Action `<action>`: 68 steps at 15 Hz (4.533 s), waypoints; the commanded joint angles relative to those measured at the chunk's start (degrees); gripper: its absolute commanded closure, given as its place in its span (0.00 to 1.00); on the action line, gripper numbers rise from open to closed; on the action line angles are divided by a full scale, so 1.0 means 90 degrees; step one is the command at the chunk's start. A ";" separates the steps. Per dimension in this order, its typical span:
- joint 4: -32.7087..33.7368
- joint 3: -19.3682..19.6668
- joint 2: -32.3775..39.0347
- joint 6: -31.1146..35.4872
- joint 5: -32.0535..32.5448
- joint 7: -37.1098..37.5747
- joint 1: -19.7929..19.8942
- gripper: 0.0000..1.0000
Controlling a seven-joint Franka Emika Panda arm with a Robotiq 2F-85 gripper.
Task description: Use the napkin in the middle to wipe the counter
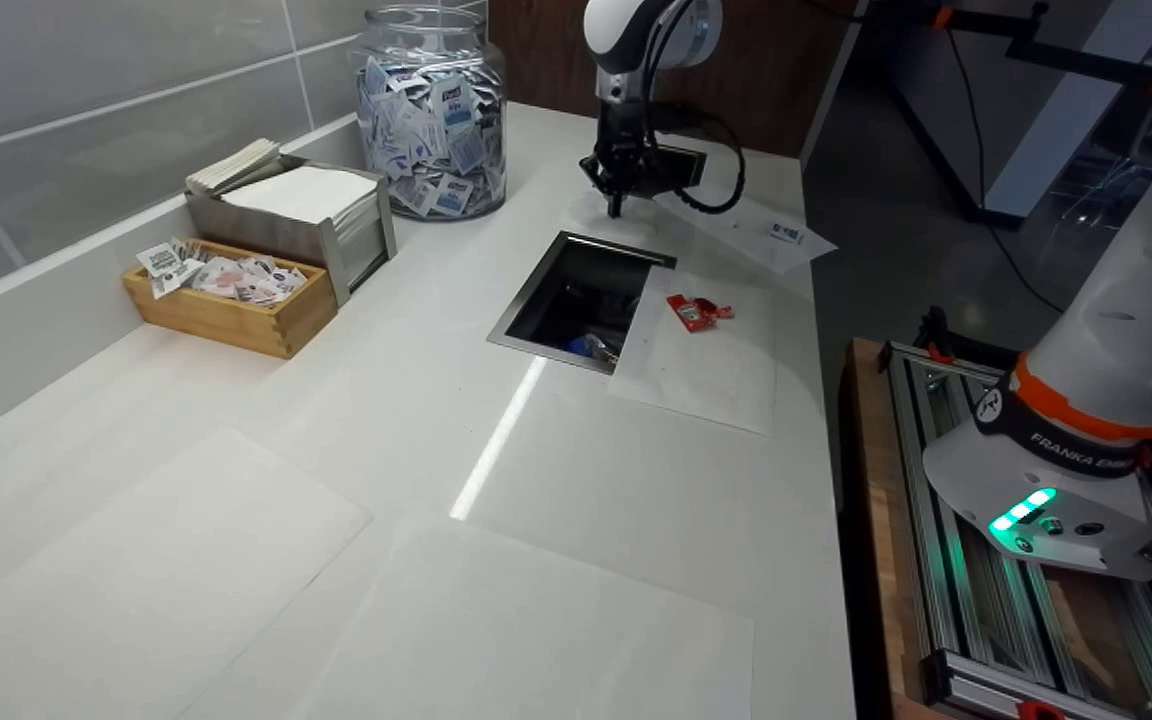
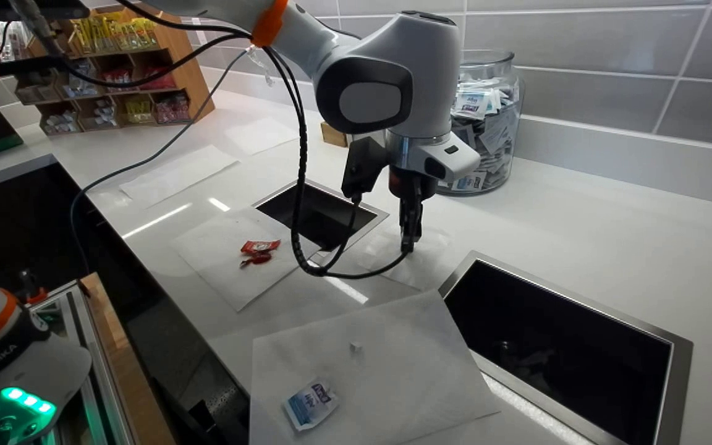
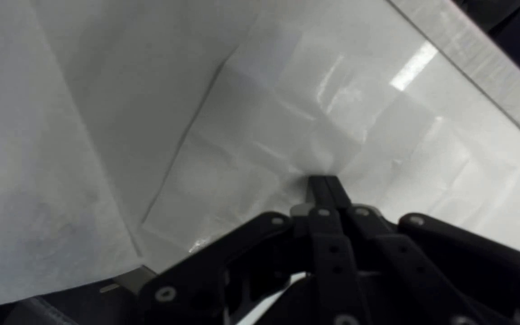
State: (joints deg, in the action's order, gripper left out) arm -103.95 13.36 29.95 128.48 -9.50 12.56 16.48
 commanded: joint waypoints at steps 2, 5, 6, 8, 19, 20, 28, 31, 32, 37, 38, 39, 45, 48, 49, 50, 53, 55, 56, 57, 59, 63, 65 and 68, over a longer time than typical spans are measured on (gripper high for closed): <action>-0.0121 0.0306 0.0053 0.0022 0.0140 0.0158 0.0115 1.00; 0.0028 0.0249 0.0169 0.0220 -0.0047 0.0065 0.0227 1.00; 0.0069 0.0192 0.0190 0.0314 -0.0116 0.0014 0.0248 1.00; 0.0140 0.0091 0.0218 0.0468 -0.0194 -0.0053 0.0247 1.00; 0.1206 -0.0324 0.0814 0.0458 -0.0017 -0.0262 0.0031 1.00; 0.1265 -0.0383 0.0832 0.0408 -0.0016 -0.0322 0.0001 1.00; 0.1094 -0.0758 0.0638 -0.0100 -0.0021 -0.0663 -0.0357 1.00; 0.1091 -0.0817 0.0603 -0.0349 0.0007 -0.0696 -0.0489 1.00; 0.1096 -0.0843 0.0597 -0.0471 -0.0006 -0.0695 -0.0518 1.00; 0.1185 -0.0921 0.0635 -0.0649 -0.0017 -0.0758 -0.0661 1.00; 0.1205 -0.0906 0.0655 -0.0593 0.0015 -0.0739 -0.0696 1.00; 0.1209 -0.0893 0.0663 -0.0550 0.0043 -0.0744 -0.0716 1.00; 0.1155 -0.0484 0.0589 -0.0231 0.0047 -0.0574 -0.0423 1.00; 0.1134 -0.0274 0.0592 -0.0045 -0.0076 -0.0549 -0.0092 1.00; 0.1151 -0.0241 0.0602 -0.0010 -0.0122 -0.0557 0.0021 1.00; 0.1173 -0.0205 0.0630 0.0045 -0.0138 -0.0551 0.0109 1.00; 0.1181 -0.0240 0.0656 -0.0140 -0.0211 -0.0573 0.0302 1.00; 0.0991 -0.0232 0.0557 -0.0358 -0.0115 -0.0532 0.0254 1.00; 0.0899 -0.0195 0.0509 -0.0482 -0.0054 -0.0478 0.0212 1.00; 0.0815 -0.0151 0.0469 -0.0598 -0.0004 -0.0402 0.0171 1.00; 0.0670 -0.0061 0.0379 -0.0791 0.0091 -0.0206 0.0108 1.00; 0.0393 0.0148 0.0216 -0.1137 0.0313 0.0226 -0.0016 1.00; 0.0280 0.0198 0.0144 -0.1336 0.0415 0.0323 -0.0050 1.00; 0.0138 0.0184 0.0066 -0.1688 0.0524 0.0363 -0.0090 1.00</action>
State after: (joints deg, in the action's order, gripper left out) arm -99.16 14.39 32.15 115.60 -6.49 14.27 16.90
